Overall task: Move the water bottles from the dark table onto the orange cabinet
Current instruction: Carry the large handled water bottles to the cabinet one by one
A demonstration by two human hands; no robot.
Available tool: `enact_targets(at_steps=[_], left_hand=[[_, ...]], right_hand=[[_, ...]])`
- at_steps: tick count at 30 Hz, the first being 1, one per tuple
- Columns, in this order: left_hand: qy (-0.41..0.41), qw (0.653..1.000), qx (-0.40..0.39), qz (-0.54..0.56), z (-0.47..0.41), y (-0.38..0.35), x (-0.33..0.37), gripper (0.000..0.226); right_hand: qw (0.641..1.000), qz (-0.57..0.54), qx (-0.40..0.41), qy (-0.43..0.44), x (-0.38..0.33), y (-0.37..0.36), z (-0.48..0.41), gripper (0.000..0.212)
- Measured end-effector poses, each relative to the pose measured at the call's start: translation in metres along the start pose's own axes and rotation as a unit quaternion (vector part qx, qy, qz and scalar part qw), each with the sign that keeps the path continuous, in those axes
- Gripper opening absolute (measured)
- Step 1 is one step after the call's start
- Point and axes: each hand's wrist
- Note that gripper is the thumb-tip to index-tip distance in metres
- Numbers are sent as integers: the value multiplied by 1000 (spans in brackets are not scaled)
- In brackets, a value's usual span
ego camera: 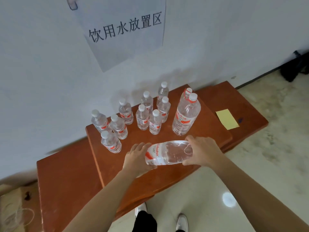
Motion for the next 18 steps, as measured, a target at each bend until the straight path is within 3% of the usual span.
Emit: enact_targets(at_steps=[4,9,12,15,18], left_hand=[[-20,998,-23,54,-36,-11,-18,92],[57,977,71,194,-53,-19,-29,28],[114,957,68,259,-59,-13,-40,28],[229,883,22,409,-61,-7,-48,28],[313,753,-38,578,-62,1,-49,31]], right_hand=[[1000,-8,-29,-9,-11,-1,-20,73],[1000,26,-12,-2,-50,5,-60,53],[999,43,-3,0,-57,14,-78,50],[999,33,8,29,-78,24,-89,43],[994,-78,63,43,-101,34,-108,37]])
Point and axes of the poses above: each hand's wrist, its own z-axis away from the middle knuckle, its own y-axis out of the back of the hand, x = y × z, and after that the axes turned 3 degrees about x, right-handed
